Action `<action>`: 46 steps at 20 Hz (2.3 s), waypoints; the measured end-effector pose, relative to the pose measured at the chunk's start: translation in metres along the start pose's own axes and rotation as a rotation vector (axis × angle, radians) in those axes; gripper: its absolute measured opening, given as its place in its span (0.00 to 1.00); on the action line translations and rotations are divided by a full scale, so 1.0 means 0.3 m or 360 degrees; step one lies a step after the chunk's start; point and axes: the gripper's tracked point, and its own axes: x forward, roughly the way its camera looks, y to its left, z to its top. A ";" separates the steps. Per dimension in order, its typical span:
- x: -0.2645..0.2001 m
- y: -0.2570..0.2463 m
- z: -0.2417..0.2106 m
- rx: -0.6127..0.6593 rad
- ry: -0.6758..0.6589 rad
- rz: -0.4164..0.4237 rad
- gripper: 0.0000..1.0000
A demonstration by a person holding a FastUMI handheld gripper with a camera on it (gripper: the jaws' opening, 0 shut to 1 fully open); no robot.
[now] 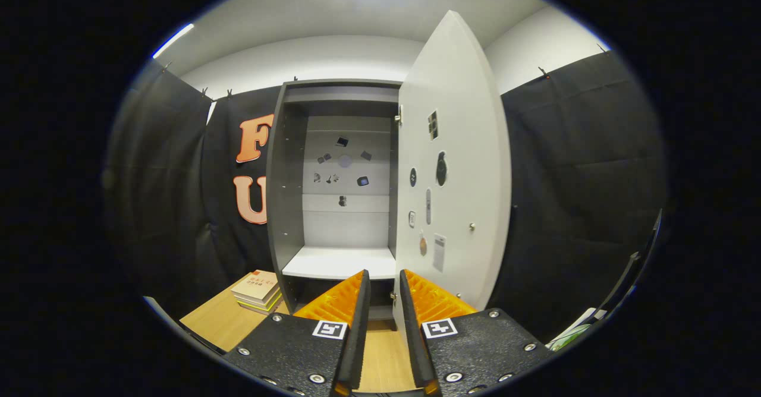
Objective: Open the shoe cabinet door, grab the shoes and put them into the shoe cabinet, then close the shoe cabinet door.
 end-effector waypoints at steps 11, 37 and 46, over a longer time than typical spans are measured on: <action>0.079 0.278 -0.306 0.0065 0.0286 0.0195 0.36; 0.206 0.483 -1.340 0.0115 0.1187 0.0284 0.37; 0.274 0.473 -1.539 0.0177 0.1366 0.0252 0.38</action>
